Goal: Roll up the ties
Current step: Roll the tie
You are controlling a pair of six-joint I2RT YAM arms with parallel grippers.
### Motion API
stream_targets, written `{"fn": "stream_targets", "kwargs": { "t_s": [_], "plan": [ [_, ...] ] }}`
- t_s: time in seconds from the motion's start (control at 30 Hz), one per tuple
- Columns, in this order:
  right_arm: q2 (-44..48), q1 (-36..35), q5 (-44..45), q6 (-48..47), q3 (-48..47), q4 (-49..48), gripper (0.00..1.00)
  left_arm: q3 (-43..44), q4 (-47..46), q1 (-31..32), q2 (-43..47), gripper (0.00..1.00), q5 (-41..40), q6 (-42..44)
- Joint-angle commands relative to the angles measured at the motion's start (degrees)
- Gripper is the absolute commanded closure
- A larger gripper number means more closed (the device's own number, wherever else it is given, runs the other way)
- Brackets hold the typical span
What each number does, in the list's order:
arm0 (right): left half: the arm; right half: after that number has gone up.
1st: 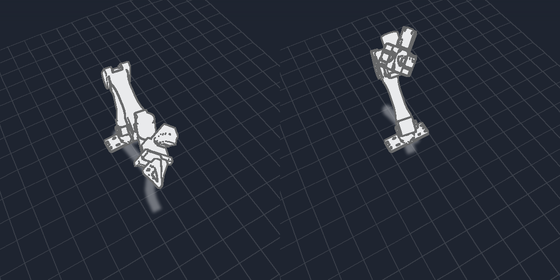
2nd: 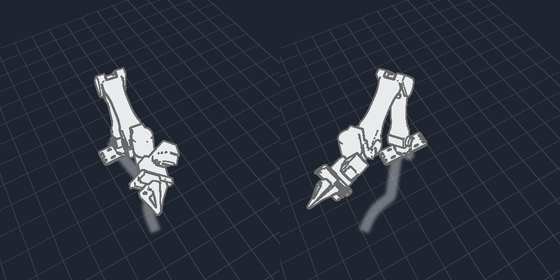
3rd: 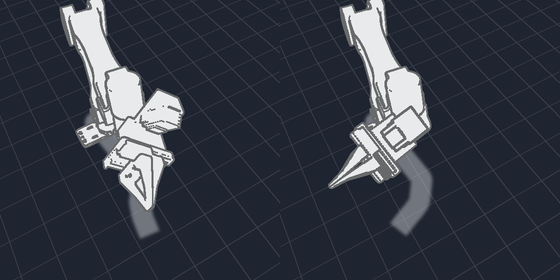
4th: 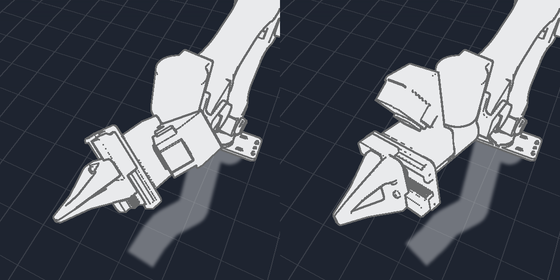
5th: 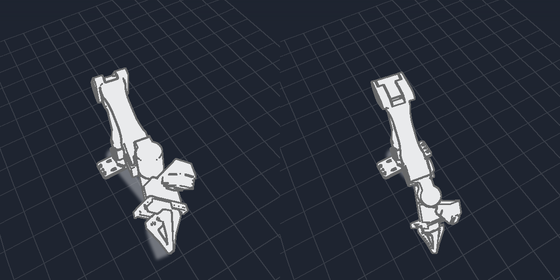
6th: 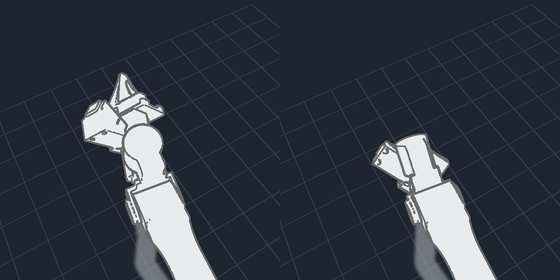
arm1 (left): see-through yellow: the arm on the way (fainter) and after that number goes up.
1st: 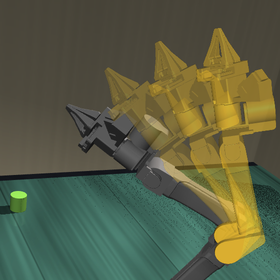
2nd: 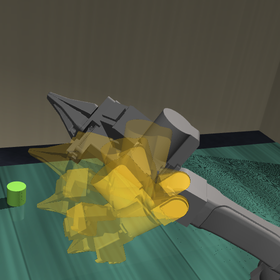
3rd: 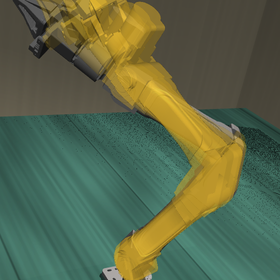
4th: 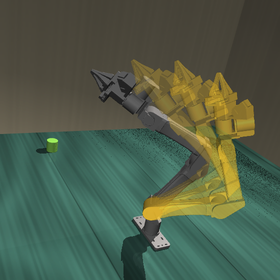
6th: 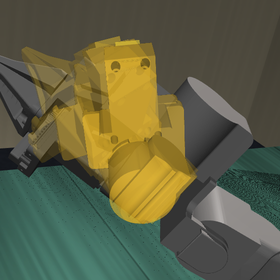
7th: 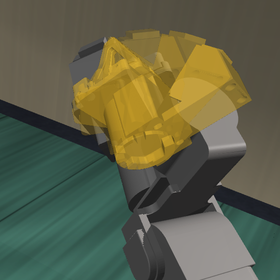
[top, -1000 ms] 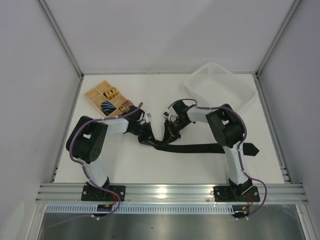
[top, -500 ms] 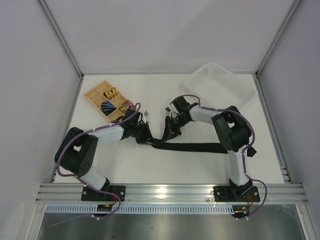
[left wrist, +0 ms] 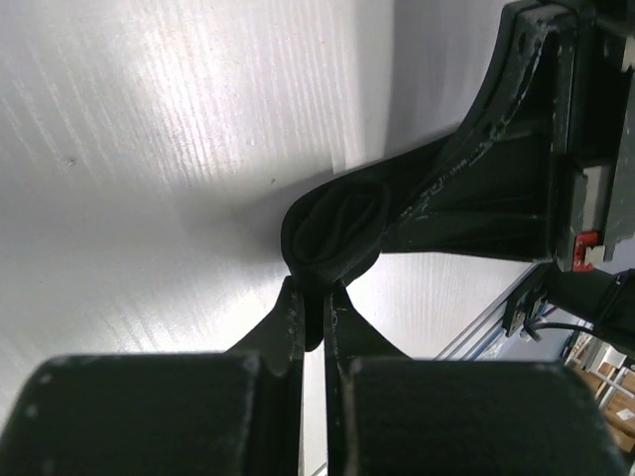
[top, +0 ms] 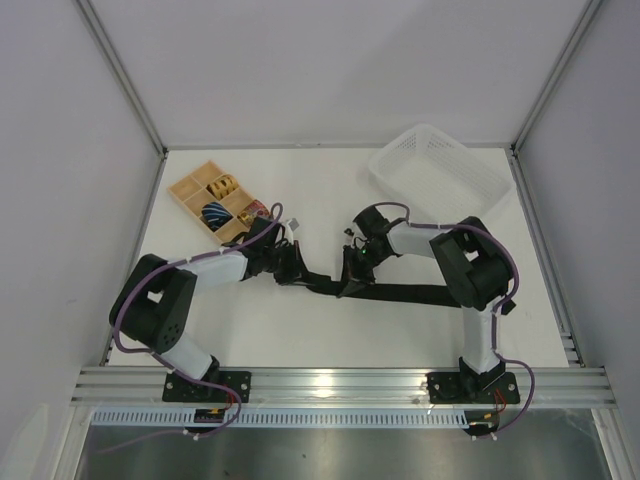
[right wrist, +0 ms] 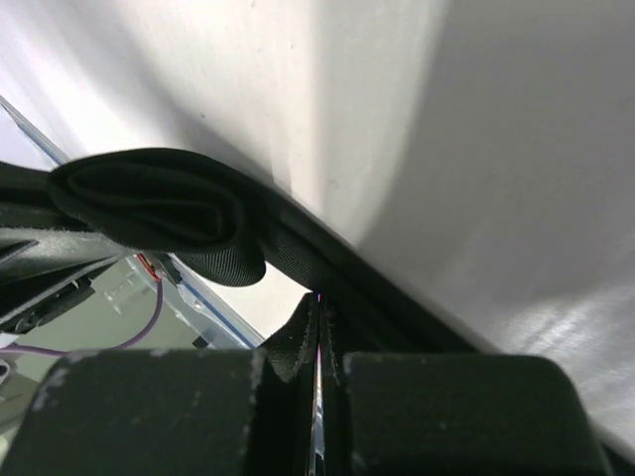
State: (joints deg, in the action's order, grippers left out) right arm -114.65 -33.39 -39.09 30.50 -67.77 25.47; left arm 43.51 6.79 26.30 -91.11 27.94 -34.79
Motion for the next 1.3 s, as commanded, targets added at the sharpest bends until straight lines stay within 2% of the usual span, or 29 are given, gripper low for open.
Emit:
{"fn": "stream_targets", "kwargs": {
  "t_s": [0.0,0.2,0.5,0.67,0.93,1.27],
  "plan": [
    [0.4,1.5,3.1,1.2,0.1,-3.5,1.00,-0.4,-2.8,0.3,-0.2,0.99,2.7,2.2],
    [-1.7,3.6,3.1,0.1,0.1,-2.9,1.00,-0.6,-3.9,0.3,-0.6,0.99,5.8,2.8],
    [-0.5,3.9,1.6,-2.0,1.5,-1.3,1.00,2.0,-0.8,-0.1,-3.5,1.00,3.7,3.1],
    [2.3,1.7,-0.4,-2.1,0.7,-0.2,1.00,2.5,0.0,-0.1,-3.2,0.99,1.9,2.2],
    [5.0,0.0,-1.0,-2.5,-4.0,4.2,1.00,3.6,2.0,-0.5,-3.6,1.00,1.5,1.3],
    [-1.1,0.2,-2.3,-1.4,-10.8,2.7,1.00,5.4,5.4,-0.5,-4.9,1.00,0.4,0.5]
  ]
}}
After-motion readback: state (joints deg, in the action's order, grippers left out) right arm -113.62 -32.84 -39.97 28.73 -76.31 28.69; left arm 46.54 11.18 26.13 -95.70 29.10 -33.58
